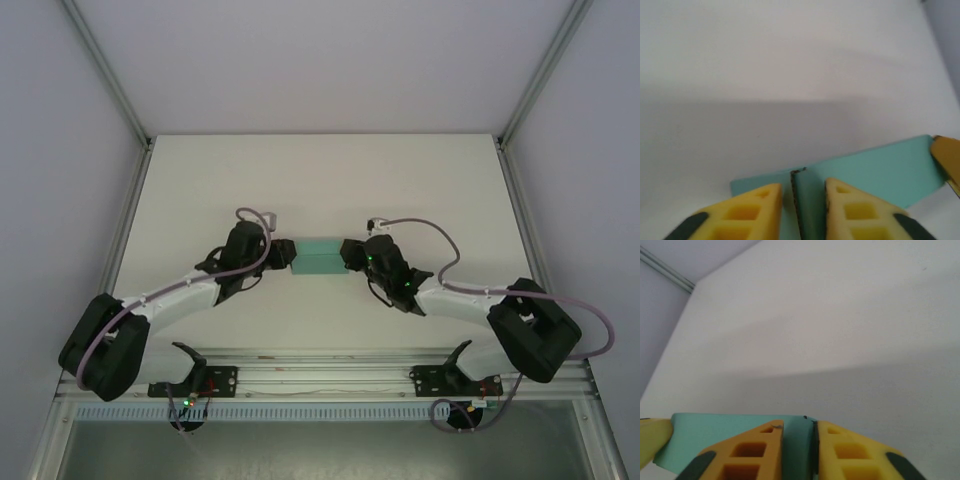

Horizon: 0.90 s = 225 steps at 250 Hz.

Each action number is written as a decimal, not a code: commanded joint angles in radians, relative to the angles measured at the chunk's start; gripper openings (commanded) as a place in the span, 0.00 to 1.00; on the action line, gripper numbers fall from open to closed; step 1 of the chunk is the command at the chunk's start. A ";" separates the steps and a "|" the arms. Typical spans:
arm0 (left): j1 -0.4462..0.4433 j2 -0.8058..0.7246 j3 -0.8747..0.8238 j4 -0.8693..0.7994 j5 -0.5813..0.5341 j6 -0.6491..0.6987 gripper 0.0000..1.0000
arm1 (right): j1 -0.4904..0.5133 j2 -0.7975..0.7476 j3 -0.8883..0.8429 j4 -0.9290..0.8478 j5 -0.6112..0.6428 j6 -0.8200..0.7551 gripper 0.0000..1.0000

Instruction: Assemble paper box

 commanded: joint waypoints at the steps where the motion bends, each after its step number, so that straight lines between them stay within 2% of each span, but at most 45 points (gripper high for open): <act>1: 0.004 0.065 -0.191 0.050 0.022 0.033 0.17 | -0.002 0.106 -0.147 -0.120 -0.084 -0.104 0.15; 10: 0.002 0.077 -0.206 0.076 0.020 0.056 0.11 | -0.001 0.118 -0.159 -0.091 -0.093 -0.123 0.14; 26: -0.002 0.105 -0.220 0.119 0.018 0.073 0.10 | -0.001 0.143 -0.173 -0.045 -0.089 -0.148 0.11; 50: -0.007 0.148 -0.219 0.172 0.024 0.080 0.01 | -0.002 0.173 -0.173 0.002 -0.093 -0.170 0.10; 76: -0.018 0.152 -0.203 0.172 0.024 0.082 0.00 | -0.002 0.171 -0.168 0.021 -0.090 -0.179 0.07; 104: -0.033 0.057 -0.191 0.118 -0.025 0.087 0.00 | -0.002 0.087 -0.122 -0.060 -0.080 -0.205 0.10; 114: -0.036 0.013 -0.167 0.062 -0.058 0.088 0.25 | -0.002 0.056 -0.083 -0.126 -0.072 -0.214 0.16; 135: -0.037 -0.064 -0.079 -0.076 -0.097 0.109 0.34 | -0.003 0.016 0.021 -0.269 -0.048 -0.238 0.22; 140: -0.037 -0.078 -0.054 -0.108 -0.105 0.114 0.42 | -0.004 0.011 0.047 -0.305 -0.034 -0.240 0.23; 150: -0.036 -0.095 0.005 -0.176 -0.143 0.107 0.66 | -0.005 0.008 0.101 -0.366 0.001 -0.243 0.24; 167: -0.036 -0.094 0.142 -0.339 -0.225 0.075 0.73 | -0.009 0.010 0.200 -0.477 0.066 -0.245 0.26; 184: -0.036 -0.076 0.251 -0.453 -0.263 0.071 0.96 | -0.011 0.009 0.289 -0.548 0.060 -0.272 0.35; 199: -0.036 -0.073 0.309 -0.500 -0.272 0.086 1.00 | -0.011 0.000 0.355 -0.588 0.038 -0.289 0.39; 214: -0.036 -0.078 0.352 -0.544 -0.315 0.083 1.00 | -0.013 -0.008 0.415 -0.631 0.037 -0.310 0.48; 225: -0.034 -0.082 0.380 -0.571 -0.349 0.080 1.00 | -0.015 -0.008 0.455 -0.662 0.030 -0.341 0.51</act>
